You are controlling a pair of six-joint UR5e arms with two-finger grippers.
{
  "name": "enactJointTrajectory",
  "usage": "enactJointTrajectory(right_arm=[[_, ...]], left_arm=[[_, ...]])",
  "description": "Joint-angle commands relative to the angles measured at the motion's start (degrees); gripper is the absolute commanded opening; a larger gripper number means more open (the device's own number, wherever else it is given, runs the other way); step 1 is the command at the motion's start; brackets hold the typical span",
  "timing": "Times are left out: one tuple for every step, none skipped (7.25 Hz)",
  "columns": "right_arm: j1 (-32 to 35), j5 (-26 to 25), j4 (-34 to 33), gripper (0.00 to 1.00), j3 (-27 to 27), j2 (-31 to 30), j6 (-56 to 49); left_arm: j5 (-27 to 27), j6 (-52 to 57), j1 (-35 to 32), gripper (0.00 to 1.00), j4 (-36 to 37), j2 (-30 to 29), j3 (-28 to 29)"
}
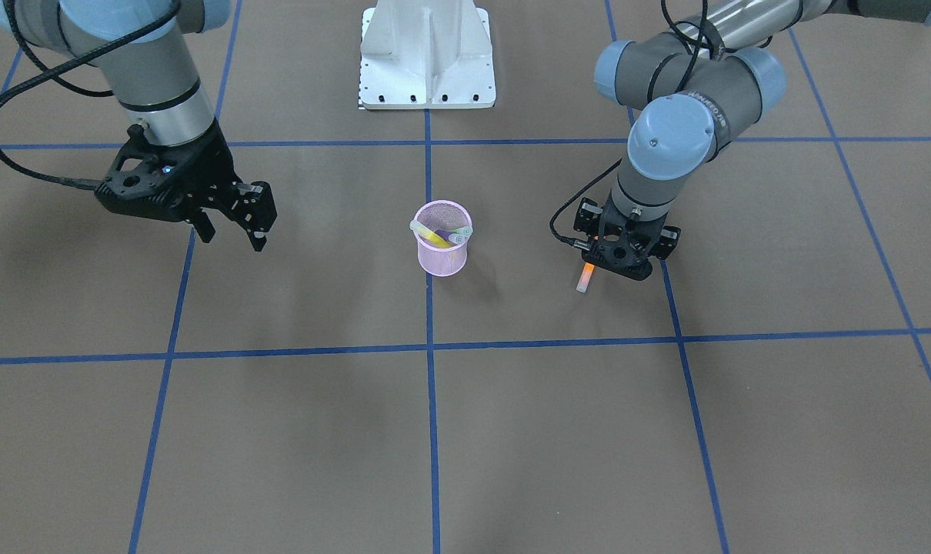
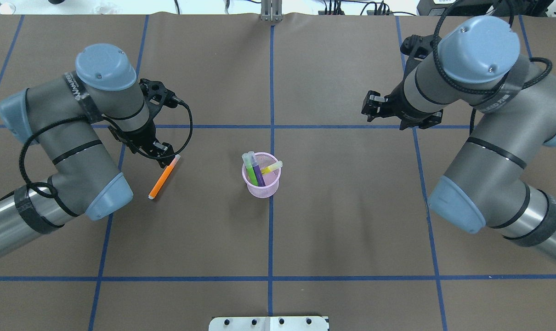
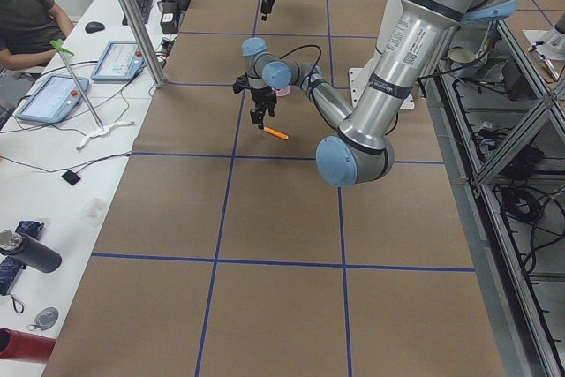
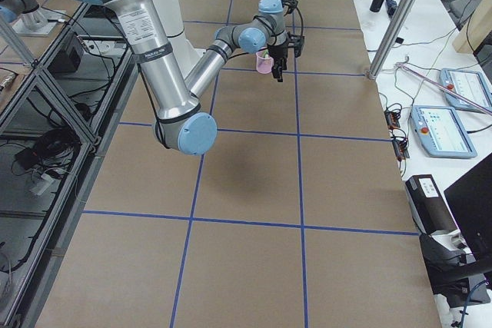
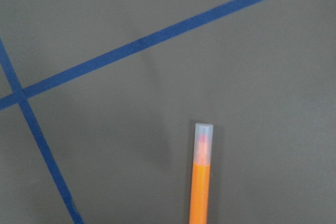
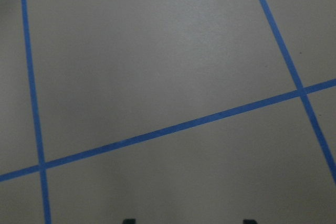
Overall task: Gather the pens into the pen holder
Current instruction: 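Grasp the orange marker with the left gripper while the right gripper withdraws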
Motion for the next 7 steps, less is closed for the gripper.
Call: enactJointTrajectory(right_arm=[[1.3,1.9,-0.1,0.75,-0.4,-1.0,-1.7],[1.4,2.0,-0.1,0.80,-0.5,-1.6,-1.7],[1.3,2.1,-0.1,0.80,-0.5,-1.9,-1.6],[1.3,2.1,-0.1,0.81,-0.5,-1.9,-1.6],[1.3,2.1,-0.1,0.81,-0.5,-1.8,-1.6],[1.3,2.1,-0.1,0.81,-0.5,-1.9,-1.6],[1.3,2.4,-0.1,0.81,-0.5,-2.0,-1.6]], left_arm=[[-3.4,1.3,0.1,0.77,-0.3,-3.7,6.2],[-3.5,3.0,0.1,0.72,-0.6,-3.9,8.0],[-3.6,3.8,0.2,0.70,-0.6,-4.0,8.2],[-3.7,3.9,0.3,0.65,-0.6,-4.1,8.9],[-3.7,3.9,0.4,0.64,-0.7,-4.2,9.2],[-3.7,3.7,0.4,0.63,-0.7,-4.7,10.1],[-3.7,3.5,0.7,0.61,-0.7,-5.0,10.5]])
